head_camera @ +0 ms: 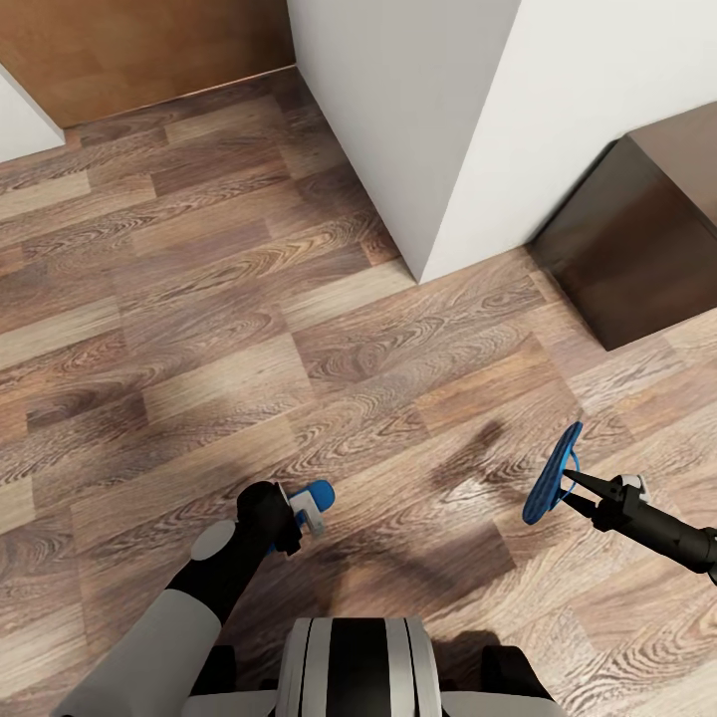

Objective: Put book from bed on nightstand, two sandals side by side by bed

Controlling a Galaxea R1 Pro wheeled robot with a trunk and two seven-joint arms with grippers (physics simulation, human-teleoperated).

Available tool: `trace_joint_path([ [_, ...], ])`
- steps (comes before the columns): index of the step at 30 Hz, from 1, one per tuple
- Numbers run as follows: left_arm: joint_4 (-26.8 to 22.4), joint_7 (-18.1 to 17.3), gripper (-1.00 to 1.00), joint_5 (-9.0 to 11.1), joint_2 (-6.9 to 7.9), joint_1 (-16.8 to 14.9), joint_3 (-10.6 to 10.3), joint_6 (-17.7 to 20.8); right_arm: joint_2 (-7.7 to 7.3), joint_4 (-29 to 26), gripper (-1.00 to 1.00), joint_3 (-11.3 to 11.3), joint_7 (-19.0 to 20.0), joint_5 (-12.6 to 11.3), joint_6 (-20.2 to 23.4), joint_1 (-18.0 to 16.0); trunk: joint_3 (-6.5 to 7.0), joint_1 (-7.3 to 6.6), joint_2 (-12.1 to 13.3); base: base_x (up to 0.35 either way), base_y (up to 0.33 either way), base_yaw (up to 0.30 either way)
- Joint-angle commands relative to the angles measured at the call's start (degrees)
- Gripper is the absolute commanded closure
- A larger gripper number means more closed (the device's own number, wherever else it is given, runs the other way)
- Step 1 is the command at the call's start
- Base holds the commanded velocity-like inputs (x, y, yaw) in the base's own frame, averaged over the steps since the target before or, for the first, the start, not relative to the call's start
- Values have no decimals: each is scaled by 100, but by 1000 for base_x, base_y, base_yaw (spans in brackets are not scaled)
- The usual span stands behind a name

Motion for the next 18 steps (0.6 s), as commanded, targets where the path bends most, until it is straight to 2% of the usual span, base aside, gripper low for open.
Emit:
trace_joint_path([
  [1,-7,-48,-100,-45,0,-2,-5,18,-2,0,100,4,-2,-27,43,-1,-3,-1,-1,0,0,0],
  [18,-7,-48,-100,-48,-3,-2,-5,18,-2,0,100,4,-2,-27,43,-1,-3,-1,-1,0,0,0],
])
